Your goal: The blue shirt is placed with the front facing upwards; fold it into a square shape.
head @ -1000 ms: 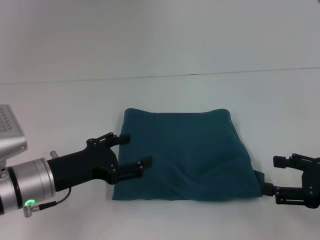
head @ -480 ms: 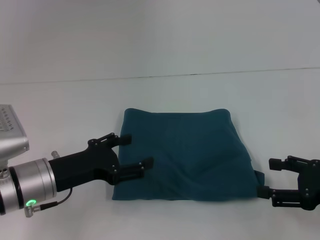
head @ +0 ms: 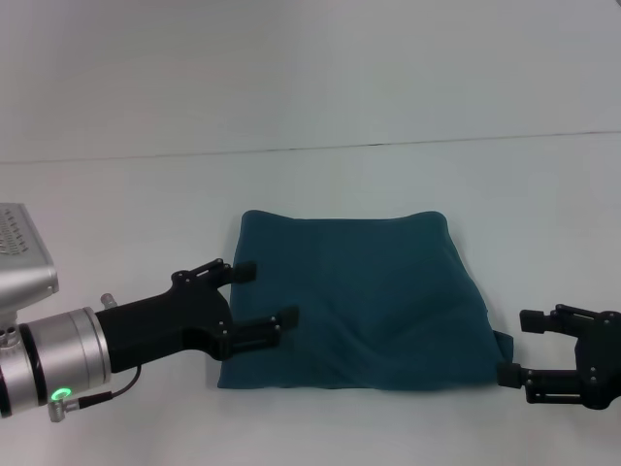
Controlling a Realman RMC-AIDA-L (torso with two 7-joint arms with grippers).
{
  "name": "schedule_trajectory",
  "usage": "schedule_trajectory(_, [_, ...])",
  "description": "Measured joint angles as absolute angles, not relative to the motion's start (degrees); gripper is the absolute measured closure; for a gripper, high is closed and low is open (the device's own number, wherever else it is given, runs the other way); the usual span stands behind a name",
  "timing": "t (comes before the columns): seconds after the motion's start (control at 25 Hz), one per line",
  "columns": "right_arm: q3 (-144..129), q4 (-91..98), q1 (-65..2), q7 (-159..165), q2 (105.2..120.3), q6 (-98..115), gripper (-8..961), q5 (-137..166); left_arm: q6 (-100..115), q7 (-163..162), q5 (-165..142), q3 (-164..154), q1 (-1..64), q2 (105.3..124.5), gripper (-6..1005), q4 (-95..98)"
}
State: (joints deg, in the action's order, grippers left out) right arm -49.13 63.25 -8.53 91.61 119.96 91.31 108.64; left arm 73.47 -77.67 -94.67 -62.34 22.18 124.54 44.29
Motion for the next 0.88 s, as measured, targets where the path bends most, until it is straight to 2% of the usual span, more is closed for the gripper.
schedule_trajectory(0.88, [-49.1, 63.3, -8.7, 91.6, 119.96, 91.1, 8, 108.6, 73.5, -77.4, -94.7, -62.3, 22.2, 124.54, 101, 44.3])
